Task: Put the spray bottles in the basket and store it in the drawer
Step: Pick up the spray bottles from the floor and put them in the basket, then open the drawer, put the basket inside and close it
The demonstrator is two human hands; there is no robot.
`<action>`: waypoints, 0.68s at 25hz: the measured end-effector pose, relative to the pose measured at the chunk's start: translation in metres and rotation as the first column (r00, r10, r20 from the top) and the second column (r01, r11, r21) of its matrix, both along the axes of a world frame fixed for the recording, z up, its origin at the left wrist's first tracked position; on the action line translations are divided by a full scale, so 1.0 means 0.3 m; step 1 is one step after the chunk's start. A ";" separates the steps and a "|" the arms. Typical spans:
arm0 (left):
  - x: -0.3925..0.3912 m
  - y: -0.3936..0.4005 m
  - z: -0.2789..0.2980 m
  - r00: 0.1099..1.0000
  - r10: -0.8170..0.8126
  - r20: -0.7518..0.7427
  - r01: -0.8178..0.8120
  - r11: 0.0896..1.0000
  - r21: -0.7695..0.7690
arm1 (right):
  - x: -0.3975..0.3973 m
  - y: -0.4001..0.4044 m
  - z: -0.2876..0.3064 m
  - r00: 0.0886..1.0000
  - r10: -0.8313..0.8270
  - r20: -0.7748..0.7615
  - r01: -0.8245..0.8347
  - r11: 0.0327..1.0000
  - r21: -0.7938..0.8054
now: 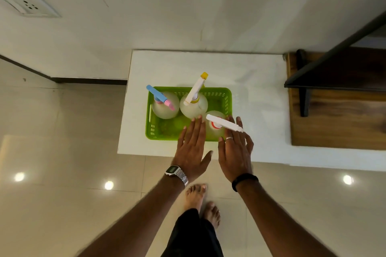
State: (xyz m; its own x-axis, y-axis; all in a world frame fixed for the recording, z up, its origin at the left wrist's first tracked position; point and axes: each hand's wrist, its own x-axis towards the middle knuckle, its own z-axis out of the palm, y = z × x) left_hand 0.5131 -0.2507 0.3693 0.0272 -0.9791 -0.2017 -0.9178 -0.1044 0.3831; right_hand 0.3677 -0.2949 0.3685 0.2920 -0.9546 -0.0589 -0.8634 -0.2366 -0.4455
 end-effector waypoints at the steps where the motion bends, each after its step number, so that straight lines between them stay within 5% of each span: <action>1: 0.005 0.027 0.000 0.999 0.027 0.016 -0.027 1.000 -0.002 | -0.020 0.009 0.009 1.000 -0.013 -0.004 0.013 1.000 -0.005; 6: 0.061 0.293 -0.024 0.990 0.135 0.034 -0.137 0.990 0.045 | -0.176 0.174 -0.013 0.995 -0.050 -0.087 0.060 0.992 0.115; 9: 0.121 0.447 -0.084 0.903 0.430 -0.026 -0.414 0.883 0.221 | -0.253 0.333 -0.085 0.974 0.005 -0.225 0.063 0.954 0.292; 14: 0.341 0.425 -0.198 0.308 0.926 -0.217 -0.781 0.376 0.498 | -0.272 0.429 -0.192 0.918 0.157 -0.365 0.020 0.900 0.436; 17: 0.484 0.347 -0.250 0.120 0.920 -0.373 -0.877 0.274 0.394 | -0.230 0.416 -0.219 0.918 0.157 -0.365 -0.008 0.925 0.379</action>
State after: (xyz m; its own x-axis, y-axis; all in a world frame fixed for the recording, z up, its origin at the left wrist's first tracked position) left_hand 0.6582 -0.1467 0.2942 0.7683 -0.2998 -0.5655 0.1596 -0.7658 0.6229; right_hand 0.2987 -0.1700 0.3029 0.2521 -0.8171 -0.5185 -0.9675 -0.2010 -0.1536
